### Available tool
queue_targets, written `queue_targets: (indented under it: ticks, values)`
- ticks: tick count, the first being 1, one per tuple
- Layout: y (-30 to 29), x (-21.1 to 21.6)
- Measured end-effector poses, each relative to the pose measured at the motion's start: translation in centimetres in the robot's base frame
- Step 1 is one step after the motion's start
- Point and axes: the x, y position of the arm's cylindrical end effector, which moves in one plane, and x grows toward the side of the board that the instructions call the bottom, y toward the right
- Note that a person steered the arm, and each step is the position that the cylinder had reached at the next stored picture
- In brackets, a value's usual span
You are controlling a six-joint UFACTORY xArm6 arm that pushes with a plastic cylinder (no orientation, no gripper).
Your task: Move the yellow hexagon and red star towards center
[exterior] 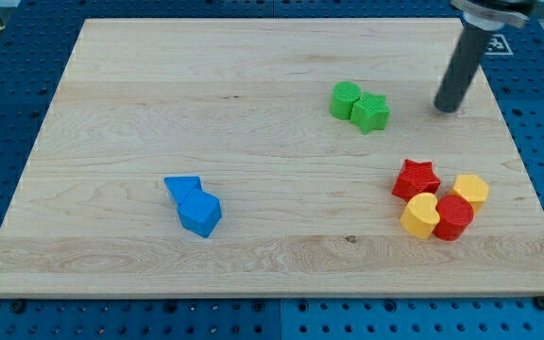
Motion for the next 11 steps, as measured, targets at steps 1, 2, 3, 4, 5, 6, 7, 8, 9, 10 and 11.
queue_targets:
  ticks: [1,2,3,4,5,6,7,8,9,10,11]
  values:
    - [3.0,4.6]
    - [4.1,10.0]
    - [4.1,13.2]
    - [3.4,13.2]
    - [-0.6,13.2]
    - [-4.8,13.0]
    - [-7.7,12.2]
    - [-9.9,11.2]
    - [-10.5,11.0]
    - [-12.1,11.1]
    - [-16.6,11.1]
